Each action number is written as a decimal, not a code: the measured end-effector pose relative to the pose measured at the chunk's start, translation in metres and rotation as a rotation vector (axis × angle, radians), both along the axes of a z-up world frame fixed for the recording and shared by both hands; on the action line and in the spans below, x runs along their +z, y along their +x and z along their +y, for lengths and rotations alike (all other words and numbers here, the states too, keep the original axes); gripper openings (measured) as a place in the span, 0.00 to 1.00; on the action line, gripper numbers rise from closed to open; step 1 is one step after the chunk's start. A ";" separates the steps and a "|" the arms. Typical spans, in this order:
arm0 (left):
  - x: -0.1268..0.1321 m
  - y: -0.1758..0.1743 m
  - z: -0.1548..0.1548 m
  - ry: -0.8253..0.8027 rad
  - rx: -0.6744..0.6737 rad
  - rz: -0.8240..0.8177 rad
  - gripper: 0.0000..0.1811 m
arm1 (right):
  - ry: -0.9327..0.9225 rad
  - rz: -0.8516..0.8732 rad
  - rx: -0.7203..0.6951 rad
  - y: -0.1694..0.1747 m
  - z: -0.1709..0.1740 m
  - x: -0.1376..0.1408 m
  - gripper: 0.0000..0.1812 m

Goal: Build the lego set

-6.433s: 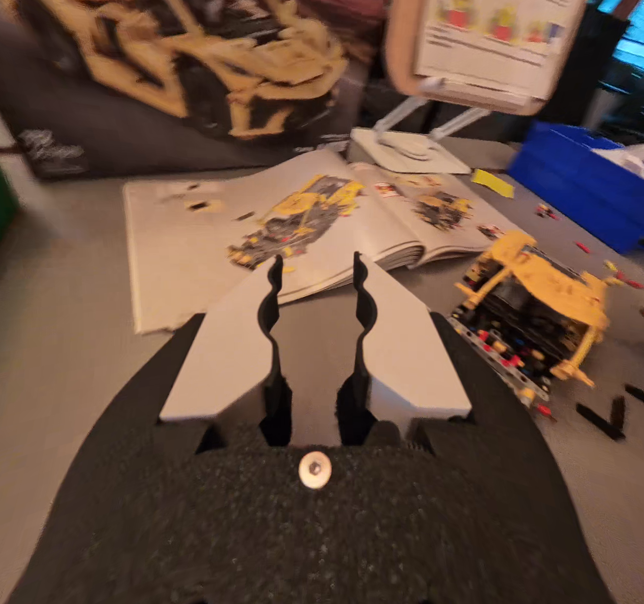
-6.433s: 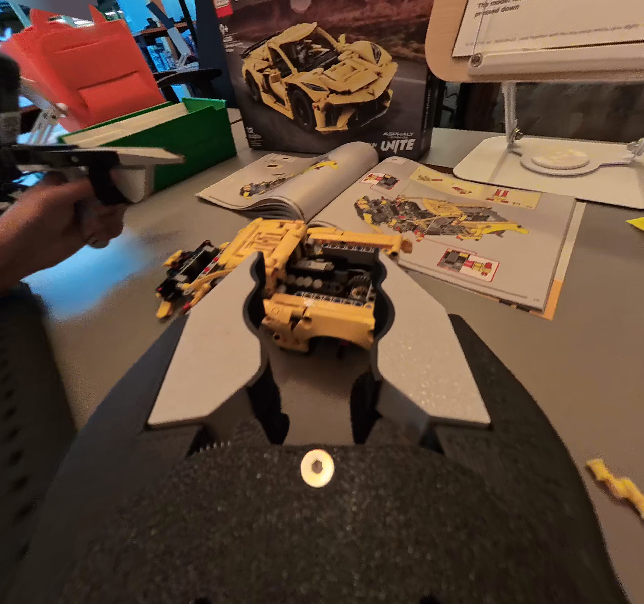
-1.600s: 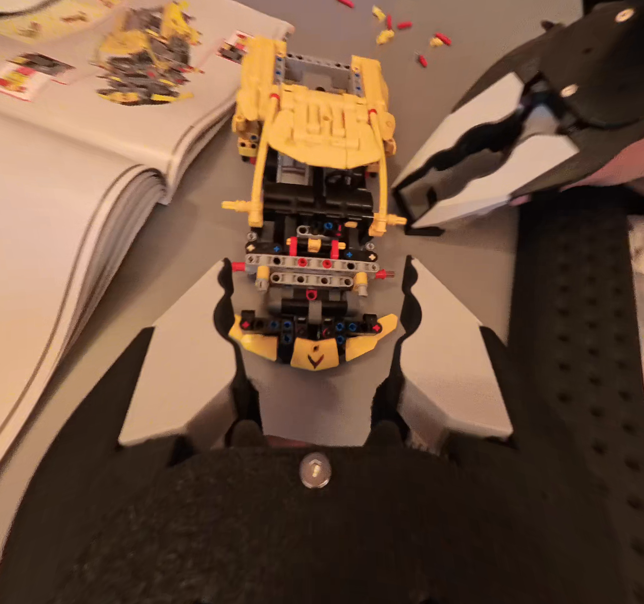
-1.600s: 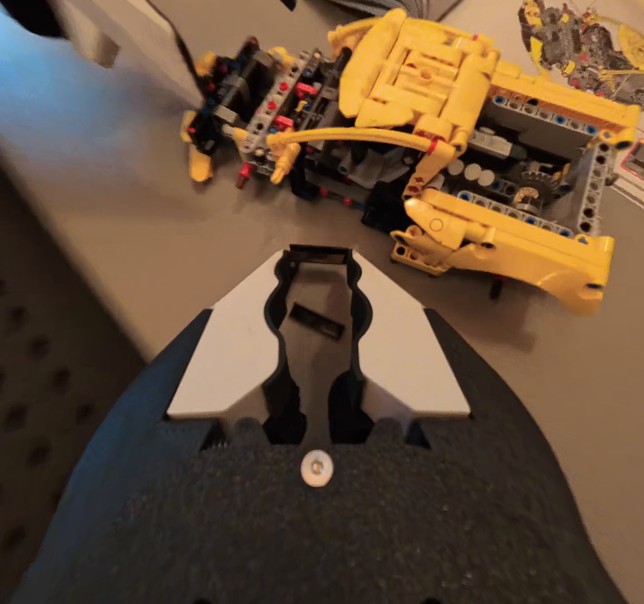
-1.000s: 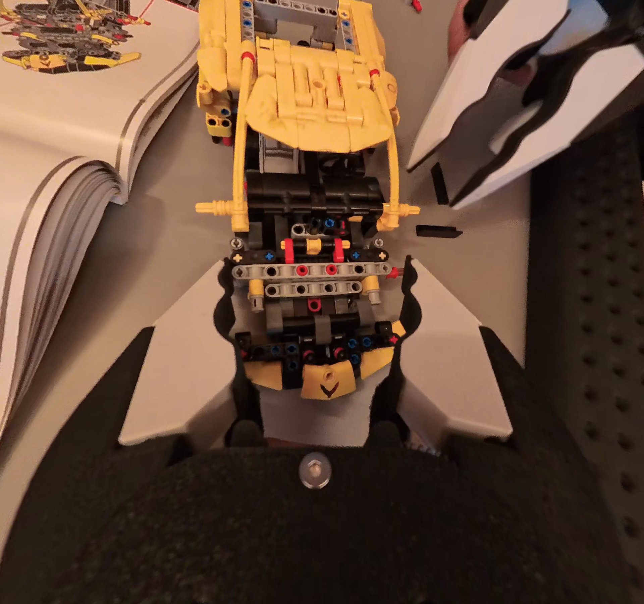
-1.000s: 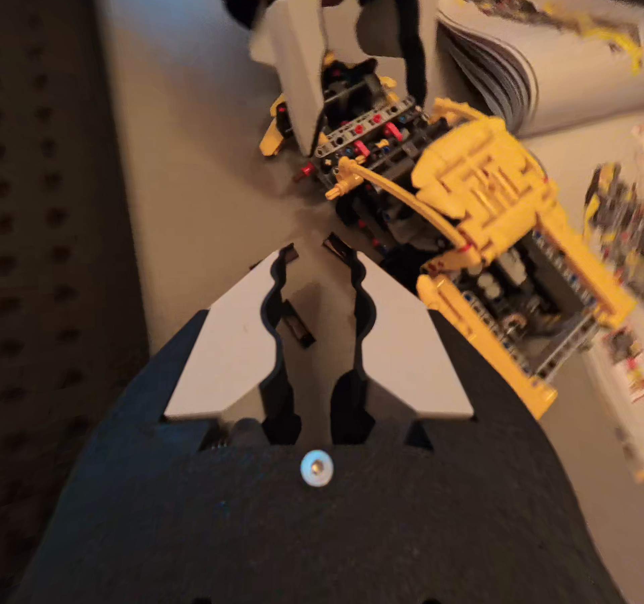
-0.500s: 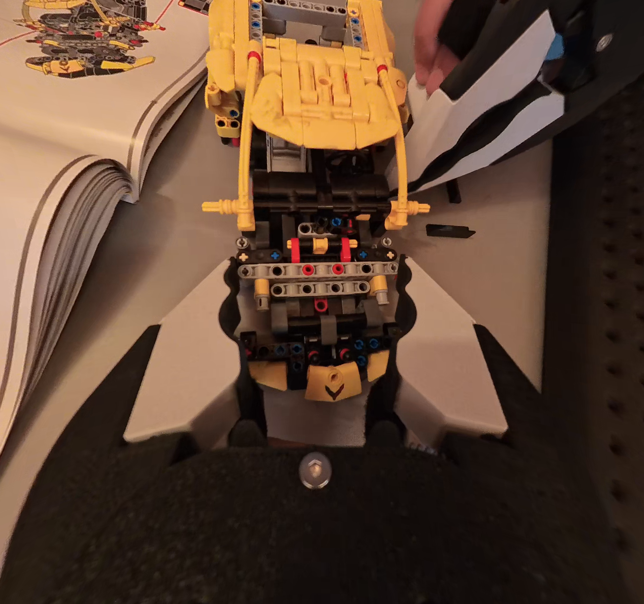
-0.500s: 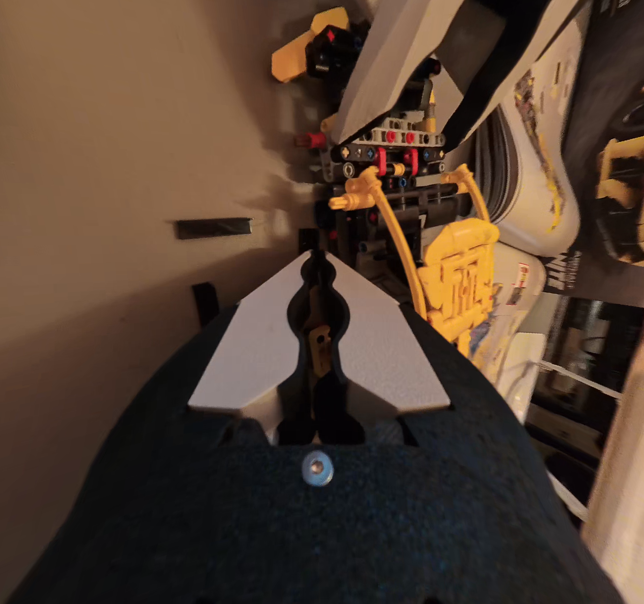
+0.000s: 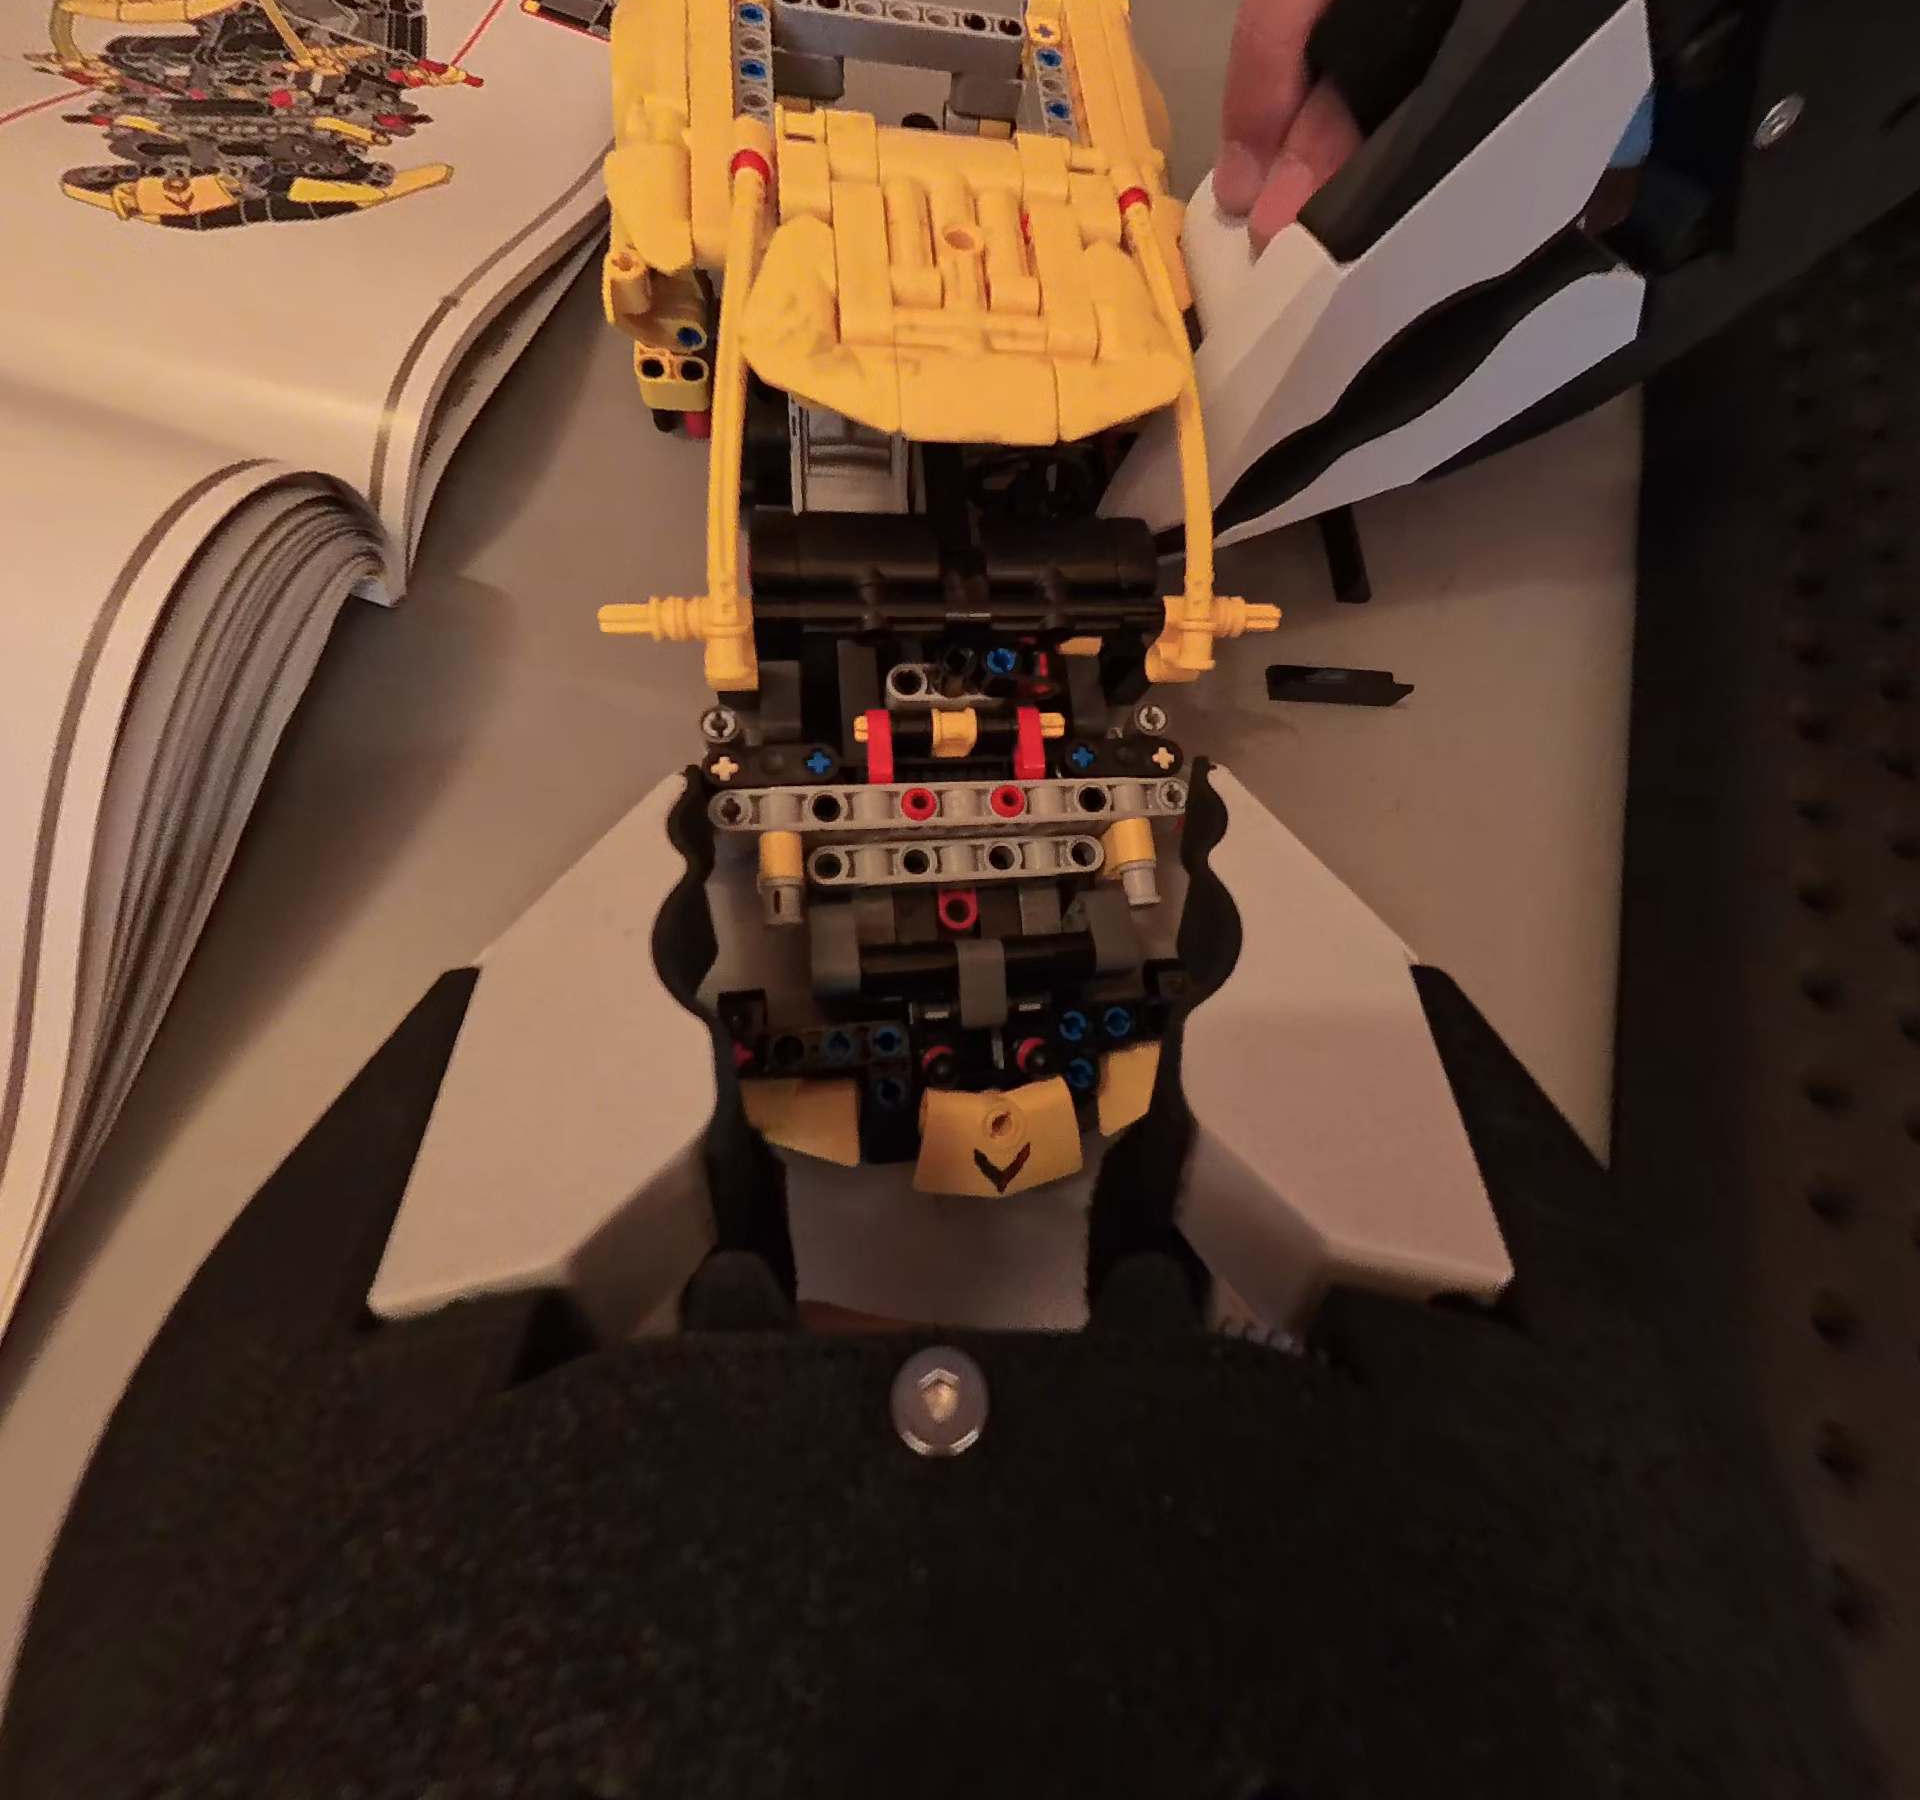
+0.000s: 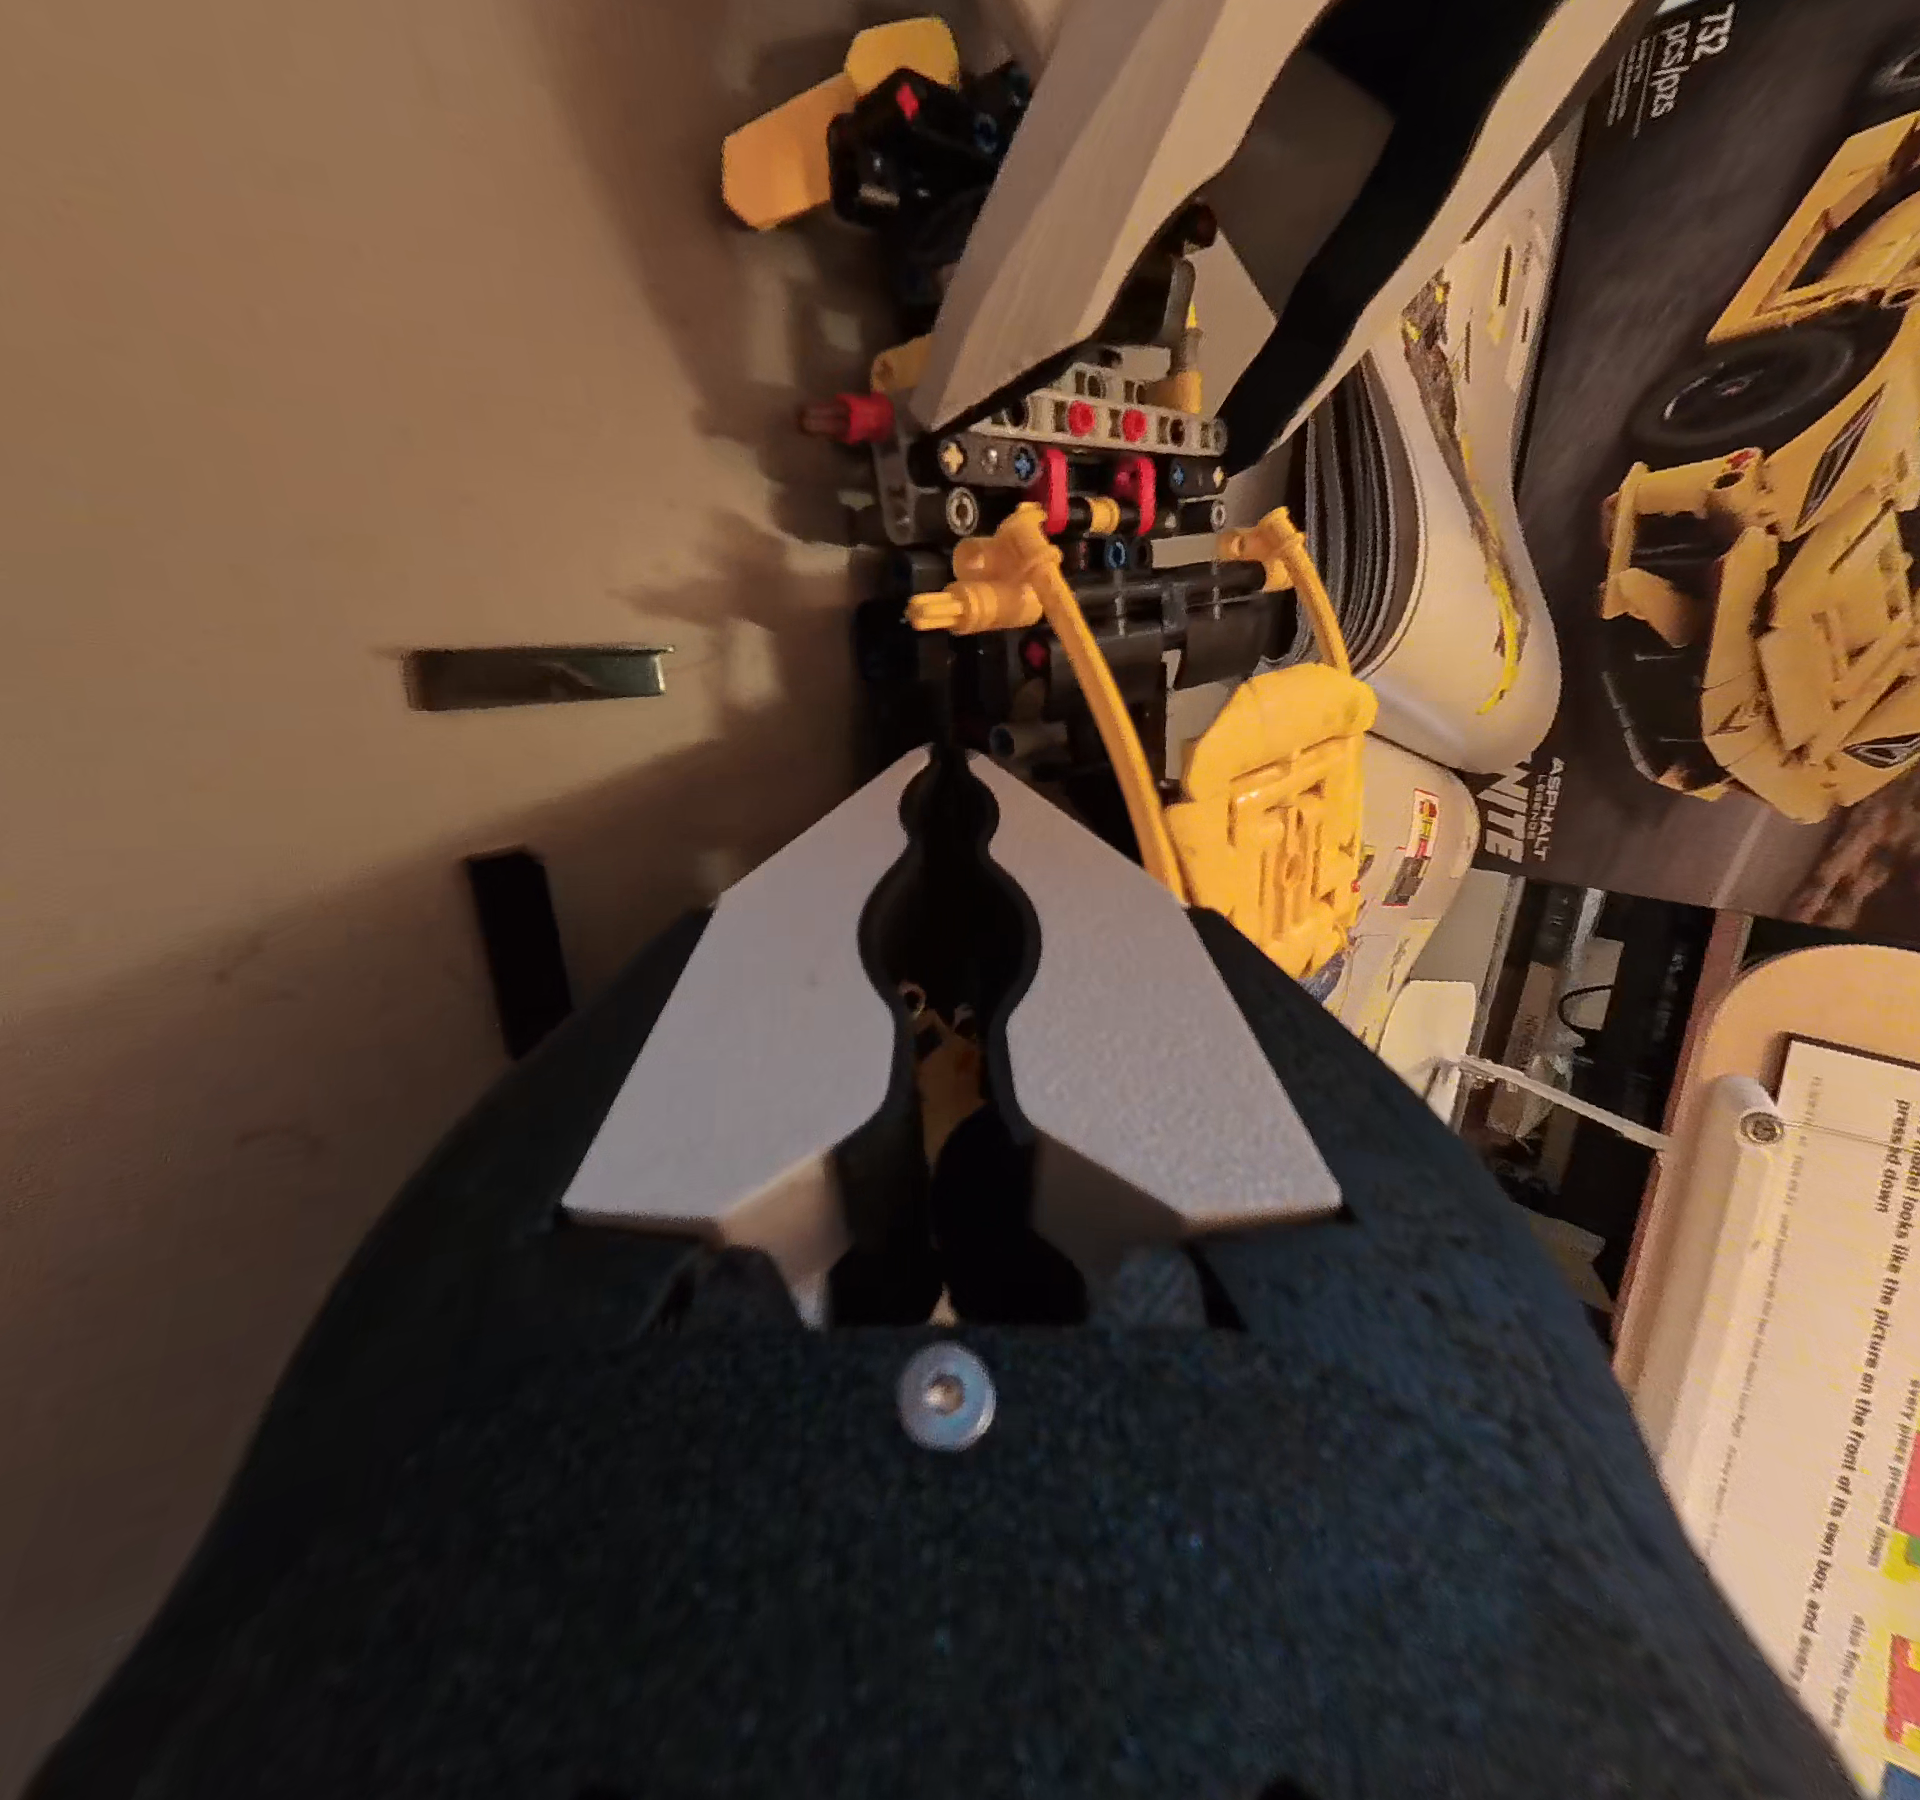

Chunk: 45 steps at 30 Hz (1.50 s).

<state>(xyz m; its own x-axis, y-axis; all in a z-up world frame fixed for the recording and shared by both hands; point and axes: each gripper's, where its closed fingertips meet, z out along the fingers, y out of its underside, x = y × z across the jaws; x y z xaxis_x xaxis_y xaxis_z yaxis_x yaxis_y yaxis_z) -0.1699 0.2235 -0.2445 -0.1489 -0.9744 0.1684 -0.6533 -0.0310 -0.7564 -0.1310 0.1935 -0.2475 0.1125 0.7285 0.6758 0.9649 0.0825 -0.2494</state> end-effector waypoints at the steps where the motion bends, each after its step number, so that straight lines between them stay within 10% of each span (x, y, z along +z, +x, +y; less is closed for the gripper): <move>1: 0.000 0.000 0.000 -0.001 -0.001 0.001 0.50 | 0.006 -0.001 0.002 0.000 0.001 0.000 0.00; 14: 0.006 -0.002 -0.002 -0.064 -0.013 -0.002 0.50 | -0.063 0.221 -0.039 -0.005 -0.026 0.007 0.01; 25: -0.002 0.003 -0.003 -0.025 0.012 0.062 0.50 | -0.157 0.790 -0.596 0.056 -0.042 0.030 0.18; 29: -0.003 0.002 -0.003 -0.037 0.031 0.082 0.50 | -0.261 0.880 -0.664 0.080 -0.049 0.015 0.43; 39: -0.003 0.002 0.004 -0.055 0.031 0.105 0.50 | -0.428 0.423 -0.260 0.031 -0.017 0.055 0.48; 45: -0.003 0.002 0.009 -0.086 0.051 0.070 0.50 | -0.467 0.024 -0.079 0.023 0.039 0.029 0.59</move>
